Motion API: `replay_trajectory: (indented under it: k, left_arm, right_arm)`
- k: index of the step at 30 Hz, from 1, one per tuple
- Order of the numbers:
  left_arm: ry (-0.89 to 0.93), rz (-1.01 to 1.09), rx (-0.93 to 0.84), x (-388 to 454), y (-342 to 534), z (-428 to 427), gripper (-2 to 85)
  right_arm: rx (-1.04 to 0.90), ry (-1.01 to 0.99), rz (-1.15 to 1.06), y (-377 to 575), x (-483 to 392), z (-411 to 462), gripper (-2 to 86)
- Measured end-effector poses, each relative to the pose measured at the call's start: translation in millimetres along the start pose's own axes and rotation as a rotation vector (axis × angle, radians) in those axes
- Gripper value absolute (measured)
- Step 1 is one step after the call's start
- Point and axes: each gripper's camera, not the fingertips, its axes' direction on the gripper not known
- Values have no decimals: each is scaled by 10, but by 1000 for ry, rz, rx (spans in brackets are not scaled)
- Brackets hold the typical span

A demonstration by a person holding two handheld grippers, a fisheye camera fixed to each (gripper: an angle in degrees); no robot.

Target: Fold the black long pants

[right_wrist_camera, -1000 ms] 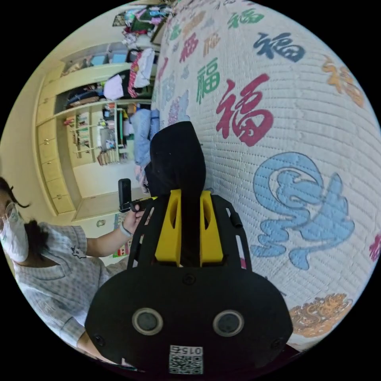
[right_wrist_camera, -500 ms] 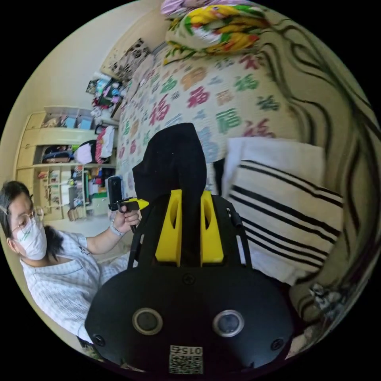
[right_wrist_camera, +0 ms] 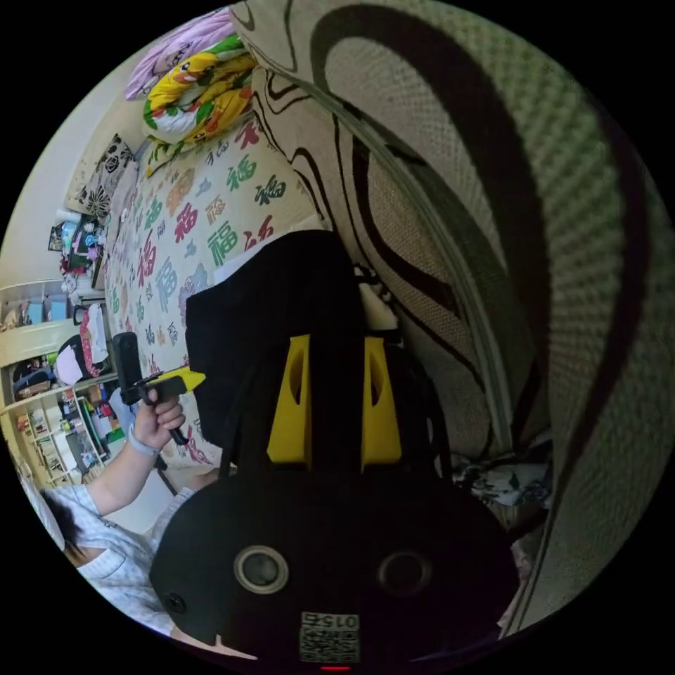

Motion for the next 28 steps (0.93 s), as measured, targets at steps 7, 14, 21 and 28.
replay_trajectory:
  k: [7,14,21,28]
  left_arm:
    - [-143,112,144,256,935,-822,91]
    - [-272,-75,408,103,2532,-2323,89]
    - [-697,-378,801,139,4819,-4238,113]
    - [-793,-689,1093,25,7105,-5566,120]
  right_arm:
    - [124,312,-184,520,-963,-132,95]
    - [166,334,-683,1101,-2976,459,101]
    - [85,-41,-1142,1903,-5402,1897,94]
    - [-147,-366,-1240,2697,-7631,3358,85]
